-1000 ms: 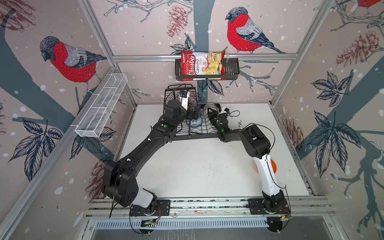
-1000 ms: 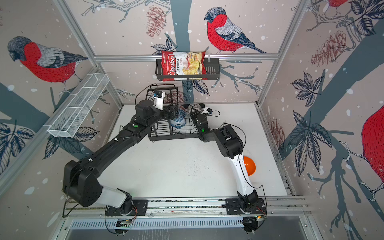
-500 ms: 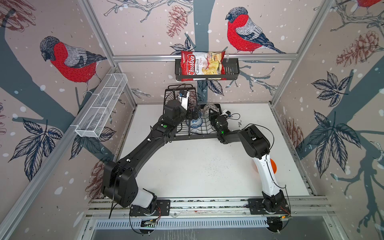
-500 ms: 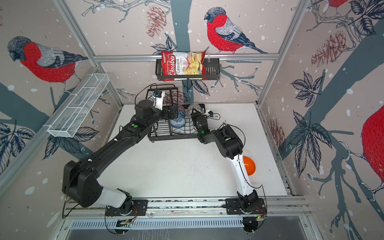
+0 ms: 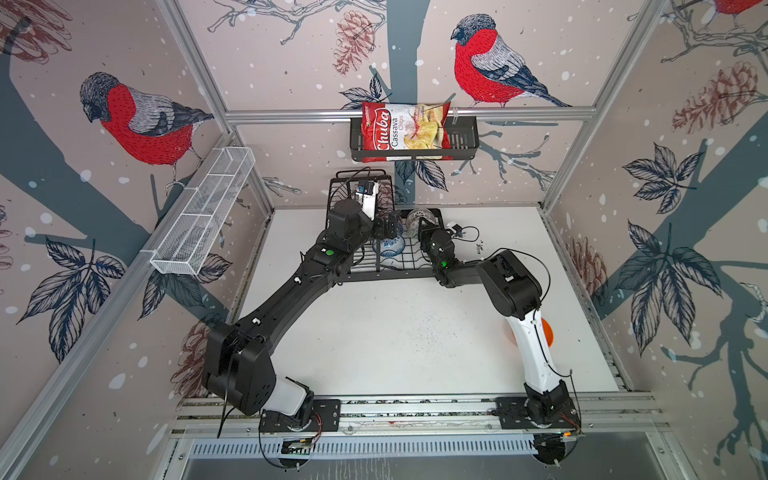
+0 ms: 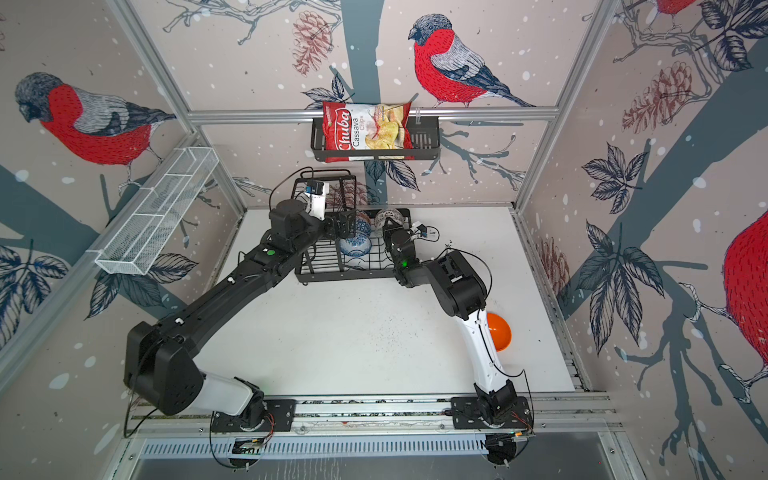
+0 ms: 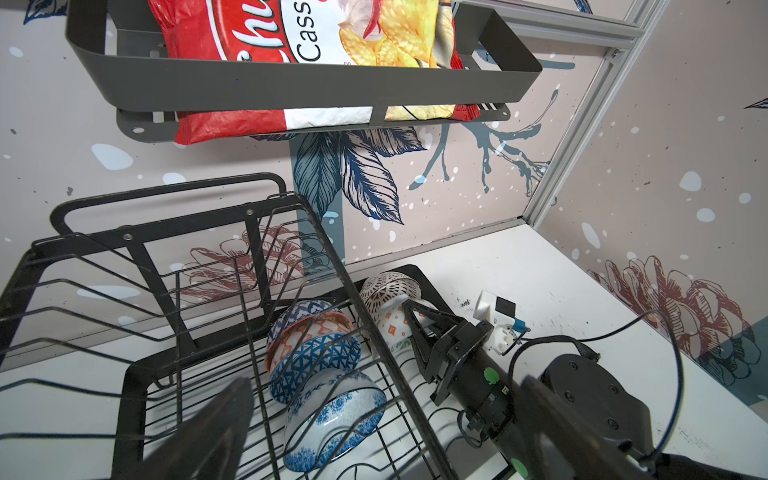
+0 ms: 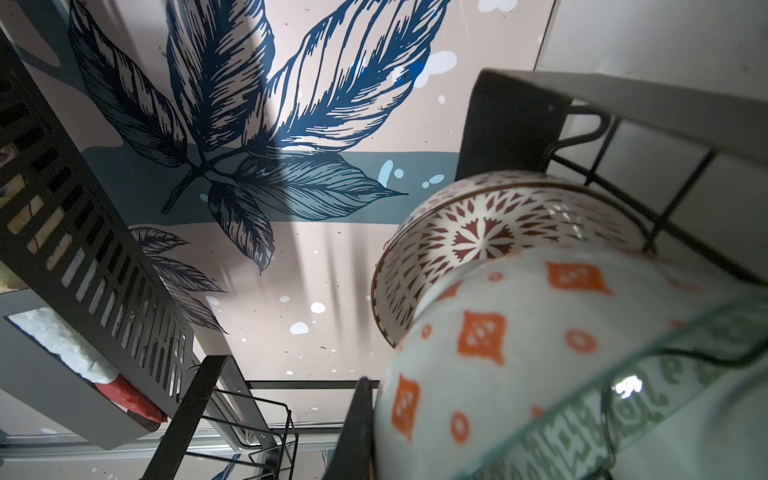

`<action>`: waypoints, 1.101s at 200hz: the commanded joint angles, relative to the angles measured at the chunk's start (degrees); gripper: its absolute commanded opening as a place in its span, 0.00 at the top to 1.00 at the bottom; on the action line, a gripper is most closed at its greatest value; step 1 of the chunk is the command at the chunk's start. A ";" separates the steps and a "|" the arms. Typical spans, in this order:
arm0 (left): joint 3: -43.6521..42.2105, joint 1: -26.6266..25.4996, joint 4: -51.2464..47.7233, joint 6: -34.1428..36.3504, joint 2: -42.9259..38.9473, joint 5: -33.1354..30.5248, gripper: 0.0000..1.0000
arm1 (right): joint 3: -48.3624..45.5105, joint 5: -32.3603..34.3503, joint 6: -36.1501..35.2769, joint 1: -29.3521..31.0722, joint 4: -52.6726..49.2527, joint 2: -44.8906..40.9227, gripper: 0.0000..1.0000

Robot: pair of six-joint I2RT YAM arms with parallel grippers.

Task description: Load the bowls into the dish rack

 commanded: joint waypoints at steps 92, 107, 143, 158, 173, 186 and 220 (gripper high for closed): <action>-0.11 0.10 1.21 -0.58 -0.37 -0.04 0.02 | -0.11 0.60 6.08 0.34 -14.74 -0.67 0.98; -0.09 0.13 1.23 -0.49 -0.45 -0.18 0.02 | -0.02 0.52 5.99 0.37 -14.95 -0.66 0.96; -0.11 0.09 1.27 -0.57 -0.45 0.01 0.02 | 0.16 0.01 6.01 0.14 -15.36 -0.74 0.94; -0.11 0.10 1.25 -0.57 -0.54 -0.08 0.02 | 0.11 -0.02 6.00 0.17 -15.41 -0.81 0.93; -0.19 0.14 1.20 -0.57 -0.54 -0.17 0.02 | 0.38 -0.06 5.91 0.12 -15.53 -0.75 0.92; -0.15 0.10 1.28 -0.57 -0.54 -0.08 0.02 | 0.64 -0.15 5.91 0.12 -15.90 -0.67 0.91; -0.10 0.11 1.22 -0.57 -0.54 -0.04 0.02 | 0.90 -0.15 5.82 0.07 -15.78 -0.60 0.88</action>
